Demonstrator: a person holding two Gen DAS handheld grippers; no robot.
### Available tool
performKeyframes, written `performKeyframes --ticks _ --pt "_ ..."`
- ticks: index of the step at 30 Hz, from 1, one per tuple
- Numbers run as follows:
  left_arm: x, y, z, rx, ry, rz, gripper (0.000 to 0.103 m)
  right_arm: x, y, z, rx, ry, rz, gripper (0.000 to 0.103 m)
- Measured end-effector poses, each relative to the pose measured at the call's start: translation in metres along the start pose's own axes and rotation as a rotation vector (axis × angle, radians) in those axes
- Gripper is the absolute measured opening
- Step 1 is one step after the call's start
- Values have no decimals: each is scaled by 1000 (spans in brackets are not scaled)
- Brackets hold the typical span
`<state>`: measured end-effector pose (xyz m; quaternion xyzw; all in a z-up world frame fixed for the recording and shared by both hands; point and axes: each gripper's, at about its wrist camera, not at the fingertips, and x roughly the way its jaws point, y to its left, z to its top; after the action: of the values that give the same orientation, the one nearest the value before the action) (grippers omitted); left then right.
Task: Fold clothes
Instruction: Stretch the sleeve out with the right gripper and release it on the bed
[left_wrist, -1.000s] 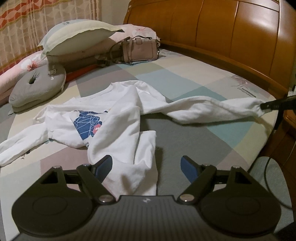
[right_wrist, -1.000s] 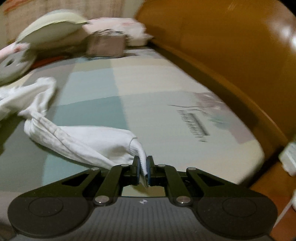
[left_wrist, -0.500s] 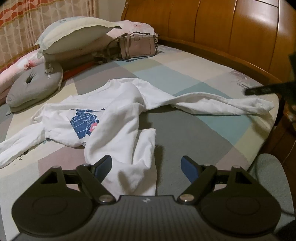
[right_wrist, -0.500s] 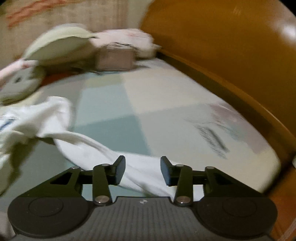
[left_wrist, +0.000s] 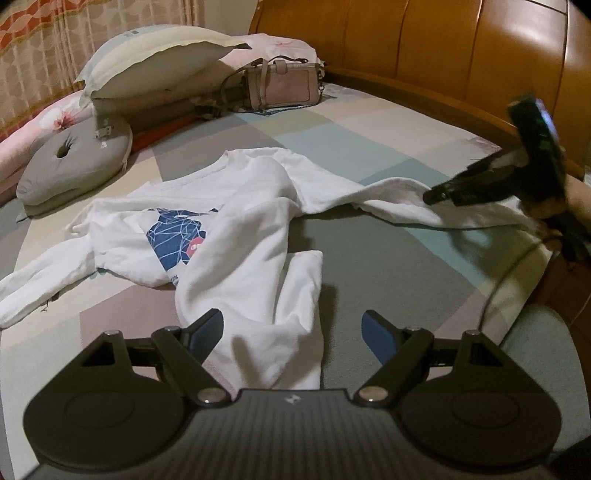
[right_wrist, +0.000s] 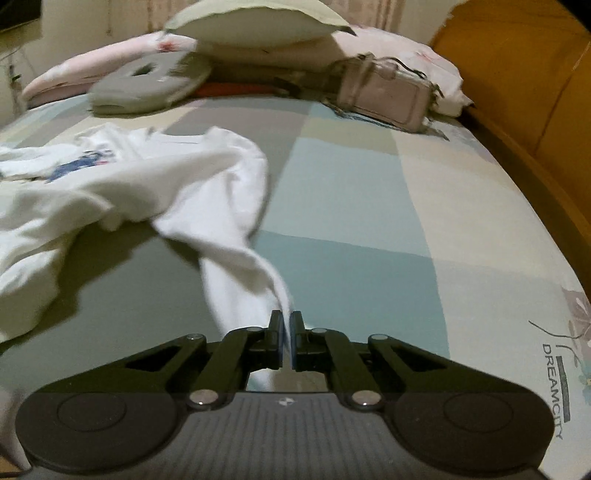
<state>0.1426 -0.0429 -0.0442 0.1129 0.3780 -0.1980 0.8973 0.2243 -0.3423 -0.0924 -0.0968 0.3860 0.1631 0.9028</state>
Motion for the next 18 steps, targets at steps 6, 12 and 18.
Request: performKeyframes --ticks 6,12,18 --pt "7 -8 0 17 3 -33 82 -10 47 -20 -67 59 146 7" --pt "9 -4 -2 4 3 -46 83 -20 56 -12 -102 44 214 30" --pt "13 1 0 -13 -10 -55 83 -17 14 19 -4 -64 161 44"
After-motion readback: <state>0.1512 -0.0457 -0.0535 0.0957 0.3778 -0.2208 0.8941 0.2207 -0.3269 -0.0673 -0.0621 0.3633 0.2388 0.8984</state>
